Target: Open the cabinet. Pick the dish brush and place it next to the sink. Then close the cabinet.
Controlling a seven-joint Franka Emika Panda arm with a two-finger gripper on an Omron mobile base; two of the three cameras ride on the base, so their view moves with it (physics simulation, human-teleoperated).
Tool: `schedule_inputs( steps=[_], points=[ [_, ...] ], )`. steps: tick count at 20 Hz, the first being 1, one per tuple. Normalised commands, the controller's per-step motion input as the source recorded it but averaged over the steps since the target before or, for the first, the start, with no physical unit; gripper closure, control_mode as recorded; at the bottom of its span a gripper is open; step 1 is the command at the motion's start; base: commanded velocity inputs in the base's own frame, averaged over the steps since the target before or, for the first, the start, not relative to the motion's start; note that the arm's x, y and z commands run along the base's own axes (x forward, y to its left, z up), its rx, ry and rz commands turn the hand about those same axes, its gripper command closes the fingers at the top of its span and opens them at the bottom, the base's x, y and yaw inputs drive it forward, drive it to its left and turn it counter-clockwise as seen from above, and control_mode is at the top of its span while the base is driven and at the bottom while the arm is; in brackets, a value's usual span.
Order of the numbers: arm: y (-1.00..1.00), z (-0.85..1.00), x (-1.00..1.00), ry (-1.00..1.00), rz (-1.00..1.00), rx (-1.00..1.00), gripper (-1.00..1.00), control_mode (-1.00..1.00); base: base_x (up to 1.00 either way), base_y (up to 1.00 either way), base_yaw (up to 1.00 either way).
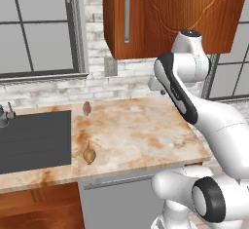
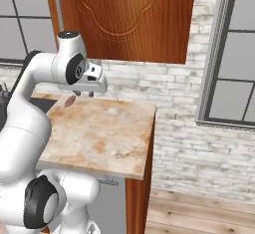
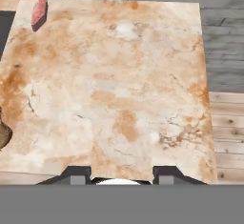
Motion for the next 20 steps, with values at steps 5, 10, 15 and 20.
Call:
schedule_inputs(
  steps=[5, 10, 15, 20],
  points=[
    [0.08, 0.01, -0.03, -0.14, 0.03, 0.00, -1.00, -1.00, 0.00, 0.00, 0.00],
    [0.12, 0.23, 0.00, -0.20, 0.00, 0.00, -1.00, -1.00, 0.00, 0.00, 0.00],
    [0.27, 0.20, -0.06, -0.15, 0.00, 0.00, -1.00, -1.00, 0.00, 0.00, 0.00],
    [0.21, 0.01, -0.04, -0.06, 0.00, 0.00, -1.00, -1.00, 0.00, 0.00, 0.00]
  ],
)
